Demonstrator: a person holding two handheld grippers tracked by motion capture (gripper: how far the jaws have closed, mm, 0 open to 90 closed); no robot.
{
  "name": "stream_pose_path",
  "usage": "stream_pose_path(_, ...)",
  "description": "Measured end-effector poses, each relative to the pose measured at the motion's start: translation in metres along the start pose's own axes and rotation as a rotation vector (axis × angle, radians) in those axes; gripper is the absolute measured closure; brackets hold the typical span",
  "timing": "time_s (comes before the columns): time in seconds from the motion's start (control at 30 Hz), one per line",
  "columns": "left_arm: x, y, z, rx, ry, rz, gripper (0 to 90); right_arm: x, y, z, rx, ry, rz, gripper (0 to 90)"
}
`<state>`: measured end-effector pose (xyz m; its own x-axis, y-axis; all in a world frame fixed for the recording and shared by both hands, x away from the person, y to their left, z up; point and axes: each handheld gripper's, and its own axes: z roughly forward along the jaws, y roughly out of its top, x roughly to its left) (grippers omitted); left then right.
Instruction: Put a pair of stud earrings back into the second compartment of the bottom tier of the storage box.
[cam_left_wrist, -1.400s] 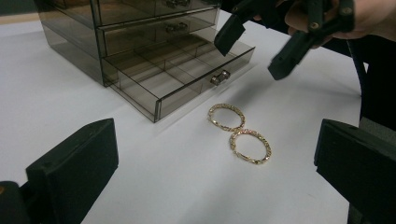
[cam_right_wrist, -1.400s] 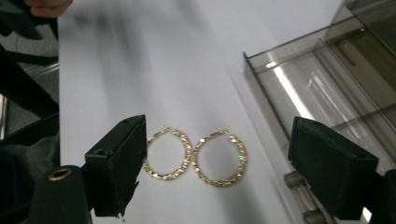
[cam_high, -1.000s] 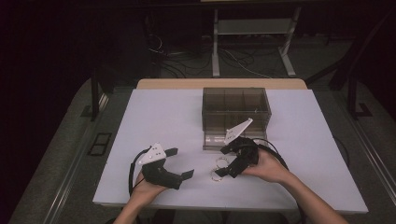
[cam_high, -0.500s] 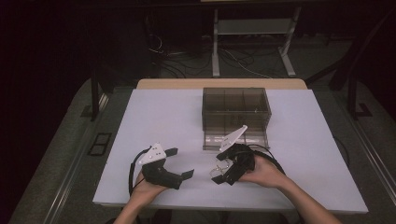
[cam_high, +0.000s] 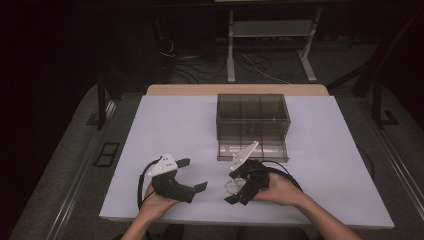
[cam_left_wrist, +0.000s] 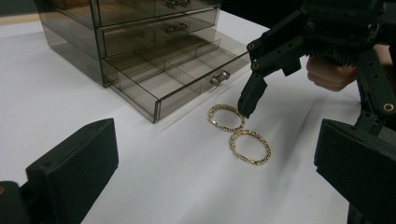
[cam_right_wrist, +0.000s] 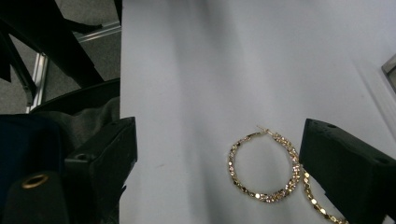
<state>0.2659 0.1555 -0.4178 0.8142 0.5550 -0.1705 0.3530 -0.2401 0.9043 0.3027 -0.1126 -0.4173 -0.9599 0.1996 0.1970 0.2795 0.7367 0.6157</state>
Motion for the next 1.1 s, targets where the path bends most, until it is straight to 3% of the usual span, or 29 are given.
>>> stream_pose_path(0.13, -0.001, 0.0, 0.0, 0.009, 0.004, 0.013, 0.0, 0.001, -0.002, 0.002, 0.004, -0.022, -0.006, 16.7)
stream_pose_path(0.17, -0.001, 0.0, 0.0, 0.012, 0.004, 0.017, 0.0, 0.001, -0.003, 0.002, 0.003, -0.026, -0.009, 23.4)
stream_pose_path(0.37, -0.001, 0.0, -0.001, 0.014, 0.009, 0.023, 0.0, 0.0, -0.006, 0.0, -0.01, -0.034, 0.004, 36.8)
stream_pose_path(0.67, 0.003, -0.001, -0.006, 0.009, 0.029, 0.019, 0.0, 0.001, -0.009, 0.005, 0.029, -0.044, 0.006, 55.2)
stream_pose_path(1.1, 0.004, -0.001, -0.008, 0.011, 0.032, 0.016, 0.0, 0.0, -0.009, 0.014, 0.064, -0.07, 0.007, 72.7)
